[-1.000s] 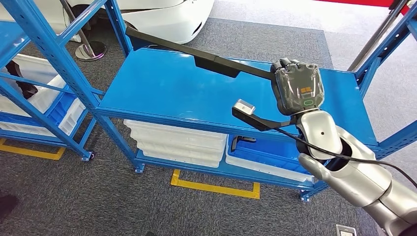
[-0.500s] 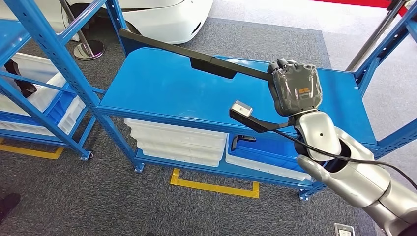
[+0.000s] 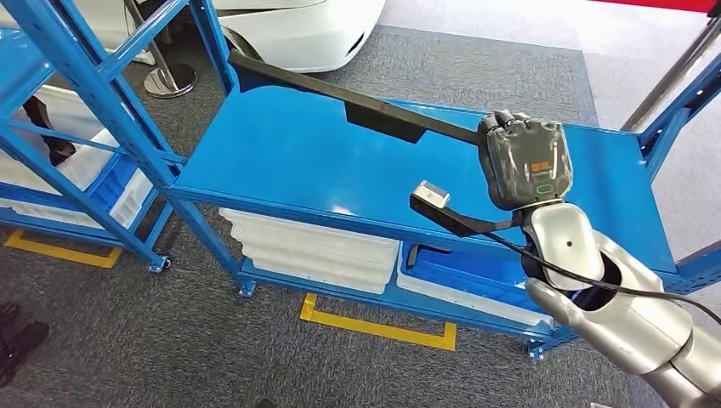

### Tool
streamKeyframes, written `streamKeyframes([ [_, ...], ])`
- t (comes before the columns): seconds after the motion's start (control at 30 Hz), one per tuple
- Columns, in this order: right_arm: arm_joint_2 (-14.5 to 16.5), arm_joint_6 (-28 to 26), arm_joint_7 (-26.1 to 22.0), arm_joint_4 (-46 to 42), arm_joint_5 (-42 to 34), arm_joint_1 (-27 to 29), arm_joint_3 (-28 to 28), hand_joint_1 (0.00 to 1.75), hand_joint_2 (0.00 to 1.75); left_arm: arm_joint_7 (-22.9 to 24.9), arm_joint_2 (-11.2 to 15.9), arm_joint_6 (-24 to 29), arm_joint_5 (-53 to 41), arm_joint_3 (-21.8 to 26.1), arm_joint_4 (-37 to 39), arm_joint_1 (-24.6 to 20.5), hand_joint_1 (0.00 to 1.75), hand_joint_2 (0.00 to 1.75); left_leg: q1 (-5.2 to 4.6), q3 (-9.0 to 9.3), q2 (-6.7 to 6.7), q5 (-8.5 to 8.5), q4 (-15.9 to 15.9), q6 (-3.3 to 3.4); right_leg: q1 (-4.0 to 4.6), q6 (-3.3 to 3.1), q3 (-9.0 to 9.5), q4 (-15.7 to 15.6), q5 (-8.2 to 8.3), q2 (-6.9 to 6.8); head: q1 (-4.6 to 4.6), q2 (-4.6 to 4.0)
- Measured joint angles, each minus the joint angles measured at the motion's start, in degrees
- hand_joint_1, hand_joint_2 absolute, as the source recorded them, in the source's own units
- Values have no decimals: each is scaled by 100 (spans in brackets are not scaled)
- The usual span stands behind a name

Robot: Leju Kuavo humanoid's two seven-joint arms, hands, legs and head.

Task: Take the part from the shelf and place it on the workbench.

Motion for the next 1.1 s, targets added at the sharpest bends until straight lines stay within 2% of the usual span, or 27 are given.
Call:
streamKeyframes([
  [0.03,-2,0,0,-8,2,-1,-1,175,175,-1,0,0,-2,0,0,-5,0,175,2,-60,-11,-85,148,-33,-17,-33,35,-36,-26,-2,-27,0],
  [0.07,-2,0,0,-16,3,-2,-2,175,175,-1,0,1,-3,0,-1,-9,0,175,14,-193,-25,-211,422,-63,-32,-59,68,-62,-44,-5,-63,0],
  [0.13,-3,1,0,-18,4,-2,-1,175,175,-15,0,1,-6,3,-2,-17,0,175,44,-655,-44,-475,1218,-108,-28,-90,96,-69,-69,-8,-143,0],
  [0.17,-2,1,0,-19,3,-1,1,175,175,-21,1,1,-8,5,-2,-27,0,175,59,-882,-45,-527,1544,-127,-28,-94,108,-69,-79,-8,-173,0],
  [0.2,-2,2,-1,-19,3,0,3,175,175,-27,1,1,-9,9,-1,-37,0,175,73,-1026,-45,-465,1683,-141,-31,-90,124,-69,-92,-7,-198,0],
  [0.23,-1,3,-1,-20,2,0,6,175,175,-26,2,1,-9,13,0,-46,0,175,86,-1063,-45,-288,1600,-150,-38,-77,147,-68,-106,-5,-223,0],
  [0.3,-1,5,1,-24,2,-1,9,175,175,-23,2,0,-10,19,1,-45,0,175,111,-897,-39,230,951,-158,-59,-30,199,-61,-143,-1,-266,0],
  [0.33,-1,7,6,-26,2,-2,9,175,175,-23,1,-4,-10,20,1,-41,0,175,108,-797,-40,414,617,-155,-57,2,210,-47,-159,3,-294,0],
  [0.37,-3,11,13,-27,2,-3,9,175,175,-24,0,-9,-11,21,1,-37,0,175,107,-733,-43,510,382,-131,-51,38,206,-38,-163,5,-309,0],
  [0.47,-6,24,29,-28,-2,-2,10,175,175,-33,-2,-18,-12,27,0,-36,0,175,78,-718,-81,522,216,-5,-47,135,184,-50,-141,-15,-270,0],
  [0.53,-10,30,34,-30,-2,-7,9,175,175,-39,-2,-16,-12,36,0,-43,0,175,78,-690,-117,558,177,78,-64,179,144,62,-243,-29,-218,0],
  [0.57,-13,34,40,-30,-1,-13,9,175,175,-42,-2,-15,-12,40,0,-46,0,175,81,-674,-135,576,157,114,-65,193,55,266,-374,-29,-182,0],
  [0.63,-16,44,56,-30,1,-20,9,175,175,-46,-2,-15,-12,45,0,-47,0,175,57,-664,-183,589,150,155,-59,200,-271,972,-704,-23,-90,0],
  [0.67,-16,49,63,-30,1,-17,9,175,175,-48,-2,-15,-12,46,0,-45,0,175,38,-663,-213,588,152,167,-53,196,-436,1307,-806,-20,-56,0],
  [0.7,-16,55,67,-30,0,-13,10,175,175,-49,-2,-15,-12,46,-1,-42,0,175,18,-658,-251,584,153,175,-46,183,-538,1496,-816,-15,-29,0],
  [0.73,-16,60,70,-30,-1,-10,10,175,175,-50,-2,-13,-12,47,-1,-39,0,175,-3,-649,-298,580,155,184,-35,158,-536,1455,-711,-5,-12,0],
  [0.77,-16,64,73,-30,-2,-9,10,175,175,-52,-2,-10,-12,48,0,-37,0,175,-23,-635,-352,574,156,191,-19,119,-429,1194,-516,25,5,0],
  [0.83,-16,71,77,-31,-4,-13,7,175,175,-65,-10,-6,-10,49,0,-38,0,175,-46,-617,-465,562,155,201,10,6,-102,452,-143,205,12,0],
  [0.87,-20,74,79,-34,-7,-21,6,175,175,-73,-16,-6,-9,50,0,-40,0,175,-35,-627,-523,564,153,191,25,-40,14,188,-49,298,5,0],
  [0.93,-28,82,85,-43,-11,-40,6,175,175,-88,-31,0,-13,52,1,-40,0,175,15,-665,-637,583,136,142,53,-87,91,22,-35,373,3,0],
  [0.97,-31,86,86,-50,-13,-53,6,175,175,-93,-32,3,-17,53,1,-38,0,175,28,-669,-700,596,114,108,62,-95,123,-46,-32,321,31,0],
  [1.0,-31,87,88,-57,-13,-60,5,175,175,-98,-33,6,-21,55,1,-36,0,175,24,-664,-707,586,112,79,48,-98,178,-127,-30,246,59,0],
  [1.07,-27,88,89,-73,-11,-71,3,175,175,-104,-28,7,-26,59,1,-37,0,175,-6,-741,-528,444,319,5,3,-112,322,-322,-24,87,17,0],
  [1.1,-26,90,89,-78,-10,-75,2,175,175,-107,-26,10,-27,64,2,-40,0,175,0,-866,-387,301,593,-32,-11,-115,373,-373,-30,7,-23,0],
])
